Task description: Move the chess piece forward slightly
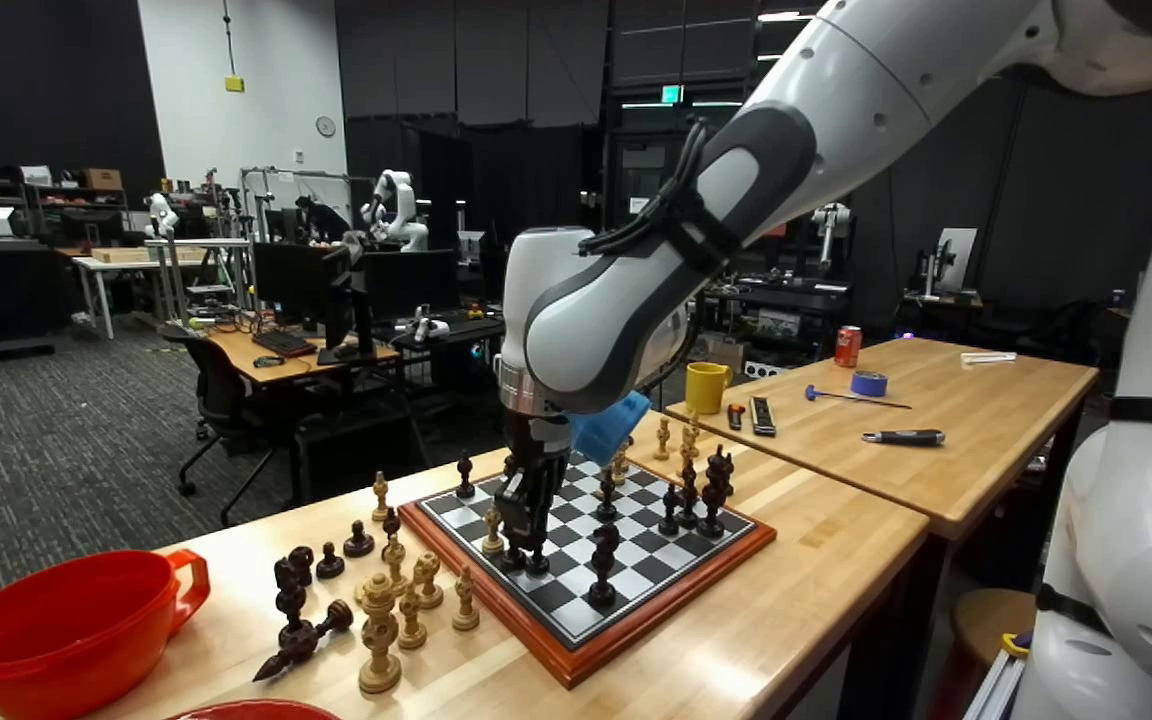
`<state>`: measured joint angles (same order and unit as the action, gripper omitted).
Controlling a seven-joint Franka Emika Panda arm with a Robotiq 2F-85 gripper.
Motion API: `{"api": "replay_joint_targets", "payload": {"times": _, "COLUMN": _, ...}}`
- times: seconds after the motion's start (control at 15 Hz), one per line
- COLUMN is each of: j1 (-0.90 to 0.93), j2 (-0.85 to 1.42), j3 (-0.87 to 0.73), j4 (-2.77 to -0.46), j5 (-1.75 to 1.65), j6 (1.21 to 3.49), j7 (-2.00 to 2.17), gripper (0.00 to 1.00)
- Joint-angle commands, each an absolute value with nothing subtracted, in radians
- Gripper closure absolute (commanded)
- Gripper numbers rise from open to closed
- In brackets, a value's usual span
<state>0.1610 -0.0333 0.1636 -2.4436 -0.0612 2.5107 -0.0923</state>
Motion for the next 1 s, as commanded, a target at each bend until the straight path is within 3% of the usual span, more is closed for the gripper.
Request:
{"api": "replay_joint_targets", "payload": {"times": 0.0, "j1": 0.158, "j2": -0.031, "j3": 0.162, "j4": -2.429, "j5": -0.088, "j6": 2.495, "j7": -0.06, "gripper": 0.97}}
{"api": "replay_joint_targets", "payload": {"times": 0.93, "j1": 0.17, "j2": -0.121, "j3": 0.168, "j4": -2.468, "j5": -0.053, "j6": 2.417, "j7": -0.101, "gripper": 0.94}}
